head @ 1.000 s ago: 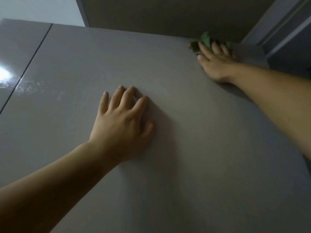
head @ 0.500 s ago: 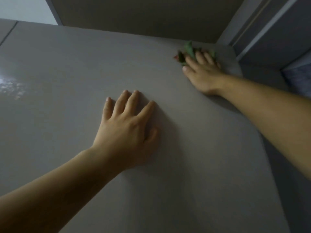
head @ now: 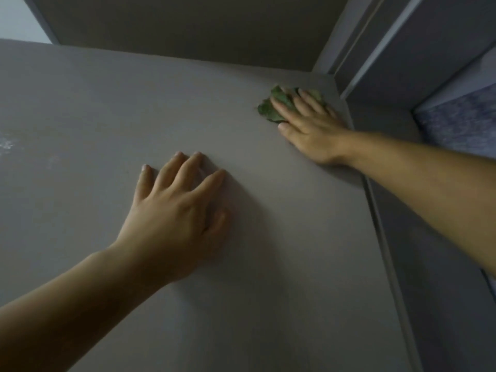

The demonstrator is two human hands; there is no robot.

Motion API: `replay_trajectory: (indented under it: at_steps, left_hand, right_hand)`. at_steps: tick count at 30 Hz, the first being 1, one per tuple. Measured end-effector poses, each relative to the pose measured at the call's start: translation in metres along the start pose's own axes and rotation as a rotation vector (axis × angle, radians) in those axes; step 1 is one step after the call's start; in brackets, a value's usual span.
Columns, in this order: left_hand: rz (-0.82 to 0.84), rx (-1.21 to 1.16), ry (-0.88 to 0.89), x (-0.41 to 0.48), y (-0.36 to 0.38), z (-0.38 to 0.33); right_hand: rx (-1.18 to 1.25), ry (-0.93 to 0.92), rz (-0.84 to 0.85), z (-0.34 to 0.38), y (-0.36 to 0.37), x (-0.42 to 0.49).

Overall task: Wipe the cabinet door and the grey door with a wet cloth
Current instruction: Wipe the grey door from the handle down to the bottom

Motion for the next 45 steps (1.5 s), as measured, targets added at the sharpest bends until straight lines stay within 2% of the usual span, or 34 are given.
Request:
replay_trajectory:
  at_steps: [4, 7, 10, 12, 14, 16, 17, 20, 22, 24, 27, 29, 31, 34, 36, 38, 42, 44, 45]
  left_hand:
    - [-0.017, 0.003, -0.008, 0.0, 0.001, -0.002]
    - [-0.028, 0.01, -0.037, -0.001, 0.006, -0.004]
    - [-0.028, 0.018, -0.04, 0.001, 0.007, -0.003]
    - [-0.035, 0.023, -0.037, 0.002, 0.008, -0.004]
    - [-0.047, 0.029, -0.03, 0.0, 0.01, -0.005]
    - [-0.065, 0.036, -0.021, -0.001, 0.01, -0.005]
    - [-0.069, 0.037, -0.015, 0.0, 0.009, -0.004]
    - [-0.081, 0.034, -0.01, 0.0, 0.009, -0.003]
    - [-0.092, 0.034, -0.011, -0.001, 0.01, -0.003]
    - [-0.095, 0.034, -0.007, -0.001, 0.011, -0.002]
    - [-0.086, 0.033, 0.0, -0.001, 0.012, -0.002]
    - [-0.077, 0.024, 0.001, 0.0, 0.013, -0.003]
    - [-0.069, 0.013, -0.002, 0.0, 0.013, -0.004]
    - [-0.072, 0.002, 0.001, 0.0, 0.013, -0.004]
    - [-0.066, -0.008, 0.001, -0.001, 0.013, -0.003]
    - [-0.065, -0.031, 0.005, -0.001, 0.012, -0.001]
    - [-0.074, -0.064, 0.008, -0.002, 0.011, 0.001]
    - [-0.077, -0.069, 0.012, -0.002, 0.009, 0.001]
    - [-0.069, -0.068, 0.017, -0.001, 0.009, 0.001]
  right_hand:
    - [0.021, 0.147, -0.054, -0.034, -0.023, 0.028]
    - [0.022, 0.137, -0.06, -0.033, -0.023, 0.036]
    - [0.051, 0.118, -0.055, -0.023, -0.014, -0.001]
    - [0.029, 0.051, -0.016, -0.012, 0.001, -0.047]
    - [0.016, -0.114, 0.028, 0.006, 0.019, -0.097]
    - [-0.012, -0.176, 0.076, 0.003, 0.022, -0.109]
    - [-0.021, -0.157, 0.072, -0.005, 0.018, -0.099]
    - [0.063, 0.122, -0.004, -0.03, -0.001, -0.044]
    - [0.095, 0.217, -0.051, -0.03, -0.004, -0.028]
    - [0.056, 0.173, -0.045, -0.012, 0.006, -0.044]
    - [0.031, -0.029, -0.029, 0.025, 0.032, -0.105]
    - [0.017, -0.094, 0.014, 0.032, 0.038, -0.122]
    - [-0.024, -0.018, 0.014, 0.023, 0.027, -0.097]
    - [-0.026, 0.202, -0.037, 0.007, 0.005, -0.037]
    - [-0.086, 0.234, -0.068, 0.011, 0.001, -0.021]
    - [-0.116, 0.153, -0.061, 0.027, 0.01, -0.037]
    - [-0.063, -0.164, 0.026, 0.066, 0.042, -0.119]
    - [-0.084, -0.144, 0.067, 0.058, 0.037, -0.111]
    - [-0.092, -0.07, 0.058, 0.05, 0.029, -0.093]
Point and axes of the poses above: each hand's wrist, its own x-axis towards the middle knuckle, its own y-axis out of the palm, z = x × y, the point moved 4 cm from there along x, towards the middle knuckle, and after that the axes turned 12 degrees about x, right-handed, at the moved point
